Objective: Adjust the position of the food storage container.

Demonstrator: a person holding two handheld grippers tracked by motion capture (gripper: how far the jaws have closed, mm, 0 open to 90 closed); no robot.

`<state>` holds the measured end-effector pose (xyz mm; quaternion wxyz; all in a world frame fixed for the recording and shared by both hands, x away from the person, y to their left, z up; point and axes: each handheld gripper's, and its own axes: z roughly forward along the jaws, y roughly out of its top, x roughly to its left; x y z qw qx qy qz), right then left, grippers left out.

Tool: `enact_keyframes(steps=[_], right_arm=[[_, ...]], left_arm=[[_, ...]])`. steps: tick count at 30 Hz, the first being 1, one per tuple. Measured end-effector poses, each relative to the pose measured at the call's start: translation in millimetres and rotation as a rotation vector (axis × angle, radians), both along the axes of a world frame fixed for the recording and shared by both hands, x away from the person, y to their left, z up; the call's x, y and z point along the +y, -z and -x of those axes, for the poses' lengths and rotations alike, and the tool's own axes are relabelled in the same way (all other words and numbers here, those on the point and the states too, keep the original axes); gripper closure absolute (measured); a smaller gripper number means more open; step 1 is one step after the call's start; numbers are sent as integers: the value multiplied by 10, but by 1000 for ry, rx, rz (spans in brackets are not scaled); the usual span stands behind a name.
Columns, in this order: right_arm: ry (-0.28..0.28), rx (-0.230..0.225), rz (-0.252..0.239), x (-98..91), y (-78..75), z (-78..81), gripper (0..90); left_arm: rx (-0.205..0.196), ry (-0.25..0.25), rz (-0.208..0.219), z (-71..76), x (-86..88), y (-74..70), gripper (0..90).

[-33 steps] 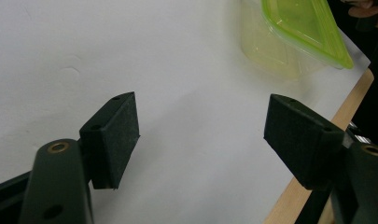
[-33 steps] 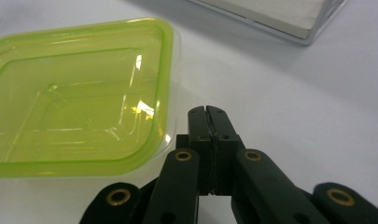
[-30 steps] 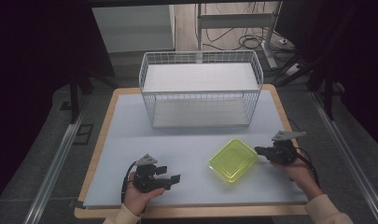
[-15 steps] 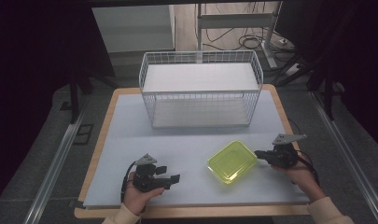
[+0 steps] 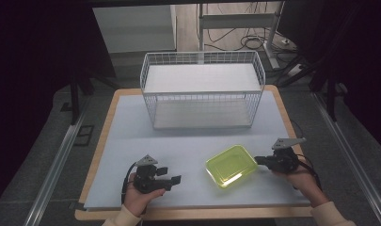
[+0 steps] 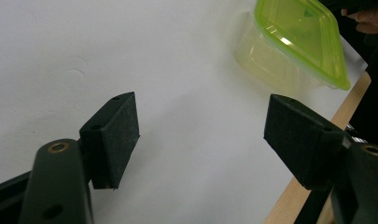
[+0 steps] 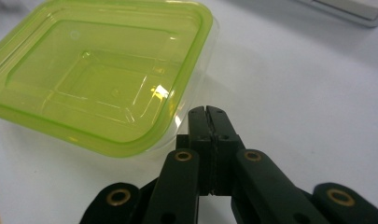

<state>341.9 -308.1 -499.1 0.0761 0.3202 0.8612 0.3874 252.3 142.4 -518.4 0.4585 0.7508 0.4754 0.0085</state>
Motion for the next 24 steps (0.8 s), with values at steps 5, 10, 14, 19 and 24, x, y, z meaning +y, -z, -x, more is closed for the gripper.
enact_keyframes(steps=[5, 10, 14, 19, 24], right_arm=[[-24, 23, 26, 88, 41, 71, 894], [-29, 61, 40, 198, 54, 166, 894], [-25, 74, 58, 222, 77, 201, 894], [8, 99, 63, 194, 56, 225, 893], [19, 109, 76, 152, -3, 314, 893]], left_arm=[[-3, -4, 5, 6, 18, -12, 261], [-4, -5, 6, 9, 34, -19, 260], [-4, -4, 7, 7, 40, -17, 261], [-6, -5, 9, 13, 47, -22, 260], [-6, -10, 12, 16, 62, -28, 261]])
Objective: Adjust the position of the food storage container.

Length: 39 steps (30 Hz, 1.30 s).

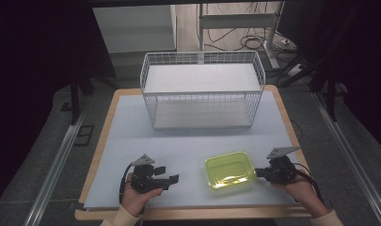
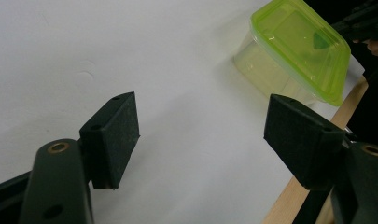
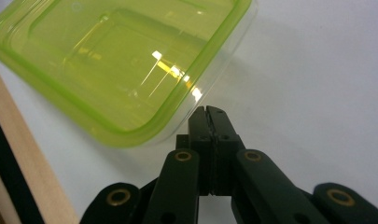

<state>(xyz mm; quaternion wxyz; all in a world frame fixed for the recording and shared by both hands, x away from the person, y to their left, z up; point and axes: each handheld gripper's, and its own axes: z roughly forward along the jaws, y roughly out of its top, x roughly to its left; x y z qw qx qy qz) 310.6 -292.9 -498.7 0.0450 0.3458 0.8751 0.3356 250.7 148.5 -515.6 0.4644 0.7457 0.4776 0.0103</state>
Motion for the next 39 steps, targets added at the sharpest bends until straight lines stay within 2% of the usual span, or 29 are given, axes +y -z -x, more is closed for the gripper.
enact_keyframes(steps=[8, 14, 19, 20, 22, 31, 39], right_arm=[[-22, -3, 20, -15, -59, 148, 894], [-40, 8, 38, 47, -47, 167, 894], [-61, 13, 72, 158, -68, 205, 893], [-64, 7, 100, 198, -62, 211, 893], [-70, 5, 108, 212, -57, 212, 893], [-105, 29, 92, 280, -1, 171, 893], [-130, 39, 115, 416, 3, 146, 893]], left_arm=[[-1, 0, 0, 0, 0, -2, 260], [-3, 1, 0, 0, -7, -6, 260], [-1, 2, -1, -3, -3, -2, 261], [-1, 2, -2, -3, -4, -2, 261], [0, 2, -2, -2, -5, -2, 261], [-1, 2, -2, -5, -10, 2, 260], [-5, -4, 0, -7, 11, -9, 261]])
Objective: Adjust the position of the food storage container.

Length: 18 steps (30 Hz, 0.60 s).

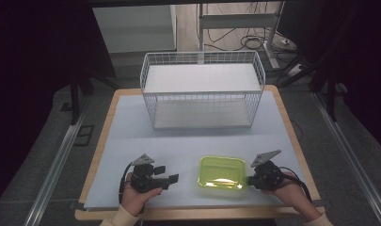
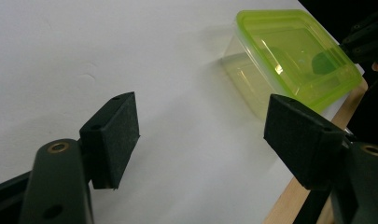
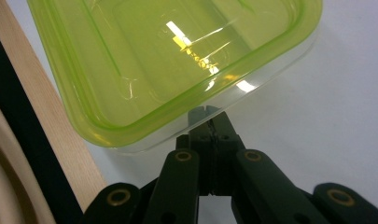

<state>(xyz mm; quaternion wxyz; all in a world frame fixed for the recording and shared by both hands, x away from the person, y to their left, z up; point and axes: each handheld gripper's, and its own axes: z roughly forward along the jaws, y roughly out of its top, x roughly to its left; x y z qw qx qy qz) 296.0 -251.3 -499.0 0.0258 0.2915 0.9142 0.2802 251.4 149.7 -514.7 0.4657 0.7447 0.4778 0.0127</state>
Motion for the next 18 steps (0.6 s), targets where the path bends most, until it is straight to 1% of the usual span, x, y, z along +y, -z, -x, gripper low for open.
enact_keyframes(steps=[1, 5, 9, 12, 17, 18], right_arm=[[3, 5, 4, 24, -1, -4, 893], [-6, 2, 27, 147, 2, -61, 893], [-8, 1, 37, 223, 5, -118, 893], [-10, 3, 40, 257, 9, -142, 893], [-25, 6, 38, 390, 27, -196, 893], [-25, 6, 38, 390, 27, -196, 893]], left_arm=[[0, 0, 1, 1, 3, -2, 261], [-3, -5, 3, 1, 22, -9, 261], [-2, -6, 3, 5, 43, -9, 261], [-1, -11, 6, 10, 63, -4, 261], [-4, -25, 10, 25, 123, -6, 261], [-4, -25, 10, 25, 123, -6, 261]])
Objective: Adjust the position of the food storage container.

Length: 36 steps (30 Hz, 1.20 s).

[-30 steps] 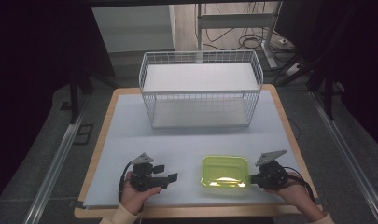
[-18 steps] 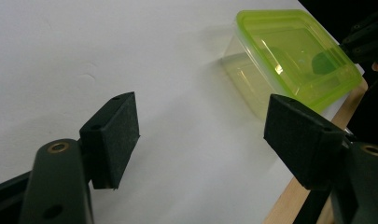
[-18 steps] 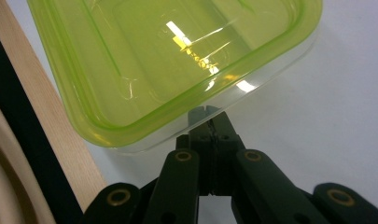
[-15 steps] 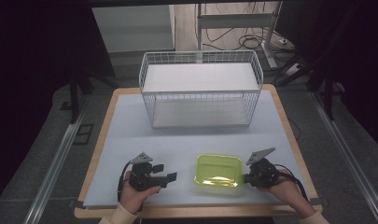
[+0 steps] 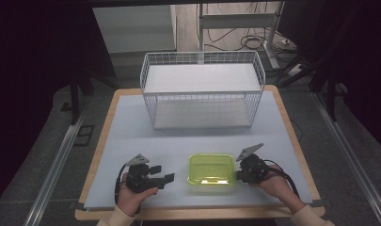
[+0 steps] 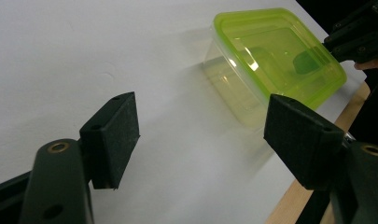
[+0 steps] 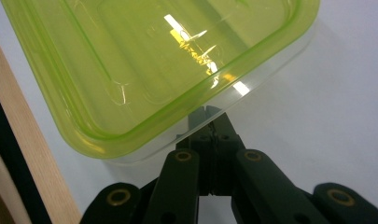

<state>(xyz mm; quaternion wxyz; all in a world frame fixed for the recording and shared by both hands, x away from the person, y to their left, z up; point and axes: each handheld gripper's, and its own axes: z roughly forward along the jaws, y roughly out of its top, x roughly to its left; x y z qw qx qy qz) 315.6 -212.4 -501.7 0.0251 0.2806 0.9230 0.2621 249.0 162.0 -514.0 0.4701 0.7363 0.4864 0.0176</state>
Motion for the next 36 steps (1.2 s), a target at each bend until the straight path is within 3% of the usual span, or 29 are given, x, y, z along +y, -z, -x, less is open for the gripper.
enact_keyframes(steps=[13, 22, 28, 36], right_arm=[[-40, -13, -4, 310, 14, -62, 893], [-50, -26, -4, 379, 15, -50, 893], [-25, -40, -28, 279, -14, -61, 893], [78, -45, -111, -73, -78, -40, 893]], left_arm=[[-1, -4, 3, -3, 22, -3, 261], [0, -7, 3, -4, 31, 1, 261], [0, -10, 6, -5, 34, 0, 261], [2, -11, 6, -10, 38, -2, 263]])
